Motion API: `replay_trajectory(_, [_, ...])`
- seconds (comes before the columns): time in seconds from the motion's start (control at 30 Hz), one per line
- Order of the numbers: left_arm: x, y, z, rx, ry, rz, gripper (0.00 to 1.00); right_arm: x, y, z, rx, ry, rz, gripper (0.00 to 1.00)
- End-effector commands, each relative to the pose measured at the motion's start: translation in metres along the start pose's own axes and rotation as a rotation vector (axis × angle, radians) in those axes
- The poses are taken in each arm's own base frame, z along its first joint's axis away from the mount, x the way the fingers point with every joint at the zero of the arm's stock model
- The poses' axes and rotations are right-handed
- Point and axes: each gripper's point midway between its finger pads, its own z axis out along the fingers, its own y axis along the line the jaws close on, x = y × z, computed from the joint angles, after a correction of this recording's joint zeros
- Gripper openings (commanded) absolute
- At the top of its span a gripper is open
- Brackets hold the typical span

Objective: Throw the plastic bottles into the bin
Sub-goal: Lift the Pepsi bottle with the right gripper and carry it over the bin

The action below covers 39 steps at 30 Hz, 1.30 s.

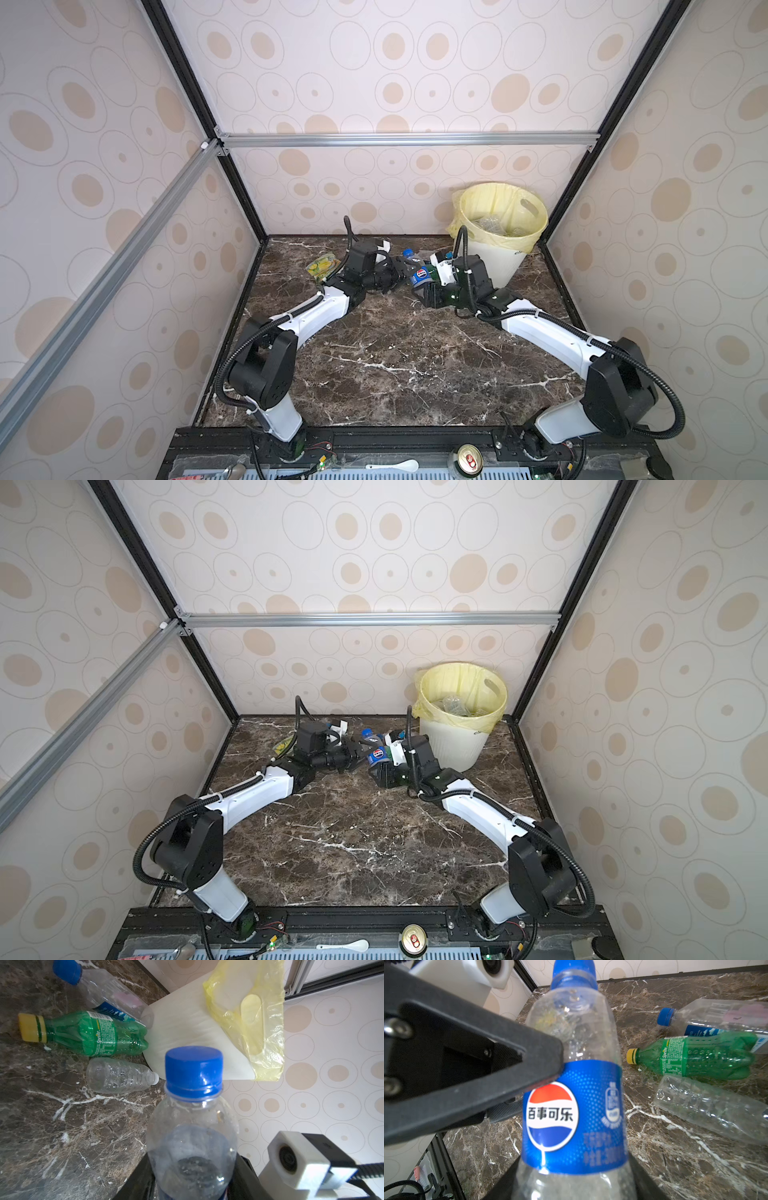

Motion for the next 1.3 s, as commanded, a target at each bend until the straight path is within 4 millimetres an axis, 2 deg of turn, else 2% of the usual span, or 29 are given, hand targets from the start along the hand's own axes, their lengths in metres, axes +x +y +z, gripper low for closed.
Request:
replay_trajectory(0.0, [-0.011,-0.021,-0.014,0.026,-0.042,0.046,0.58,-0.015,0.005,-0.013,0.012,-0.044,-0.013,0.44])
replay_trajectory(0.3, [-0.023,-0.030,-0.027,0.010,-0.082,0.095,0.74,-0.020,0.003,-0.021,0.038,-0.061,-0.024,0.42])
replay_trajectory(0.5, [-0.030,-0.046,-0.038,0.009,-0.101,0.164,0.99,-0.029,-0.001,-0.029,0.087,-0.081,-0.045,0.42])
replay_trajectory(0.9, [-0.040,-0.095,-0.067,0.033,-0.152,0.415,0.99,-0.065,-0.004,-0.048,0.200,-0.106,-0.113,0.40])
replay_trajectory(1.1, [-0.036,-0.116,-0.080,0.060,-0.169,0.549,0.99,-0.095,-0.004,-0.061,0.246,-0.146,-0.142,0.40])
replay_trajectory(1.27, [-0.025,-0.131,-0.077,0.061,-0.163,0.690,0.99,-0.126,-0.007,-0.081,0.277,-0.203,-0.146,0.40])
